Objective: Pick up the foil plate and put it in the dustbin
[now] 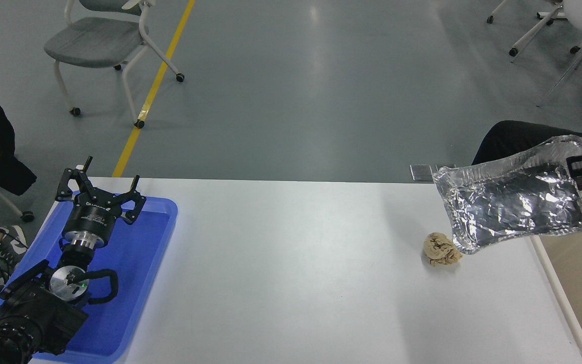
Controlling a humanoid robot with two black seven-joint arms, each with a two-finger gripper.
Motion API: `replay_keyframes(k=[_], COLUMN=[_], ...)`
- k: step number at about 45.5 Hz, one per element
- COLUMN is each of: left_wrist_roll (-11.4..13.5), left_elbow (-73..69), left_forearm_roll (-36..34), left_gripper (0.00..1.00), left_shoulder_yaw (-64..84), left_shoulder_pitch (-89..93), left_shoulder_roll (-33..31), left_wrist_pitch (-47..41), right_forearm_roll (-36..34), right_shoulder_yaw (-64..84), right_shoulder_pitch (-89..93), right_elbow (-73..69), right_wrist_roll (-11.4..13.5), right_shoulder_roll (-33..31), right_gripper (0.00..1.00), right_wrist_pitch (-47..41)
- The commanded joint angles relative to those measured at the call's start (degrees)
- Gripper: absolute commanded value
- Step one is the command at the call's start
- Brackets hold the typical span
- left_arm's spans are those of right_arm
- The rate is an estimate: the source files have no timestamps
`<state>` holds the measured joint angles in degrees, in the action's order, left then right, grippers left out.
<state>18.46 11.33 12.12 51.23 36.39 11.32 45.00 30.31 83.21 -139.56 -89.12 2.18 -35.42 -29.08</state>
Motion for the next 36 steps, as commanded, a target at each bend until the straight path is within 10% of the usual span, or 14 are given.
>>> replay_keyframes(k=[1, 36], left_wrist_roll=[0.0, 0.2], left_elbow=[0.0, 0.0], left_forearm_roll=[0.0, 0.0], left_gripper=[1.0, 1.0], left_shoulder_yaw=[0.0, 0.0], left_shoulder_pitch=[0.0, 0.0], left_shoulder_roll=[0.1, 0.0], left_wrist_pitch=[0.0, 0.0], right_forearm_roll=[-1.7, 22.0], right_shoulder_yaw=[2.1, -7.3], right_shoulder_pitch=[-2.0, 23.1], right_elbow=[-0.3, 35.3], right_wrist_roll=[0.0, -0.1], right_shoulder_roll=[1.9, -22.6], right_gripper=[0.0, 0.0], right_wrist_pitch=[-0.6, 0.5])
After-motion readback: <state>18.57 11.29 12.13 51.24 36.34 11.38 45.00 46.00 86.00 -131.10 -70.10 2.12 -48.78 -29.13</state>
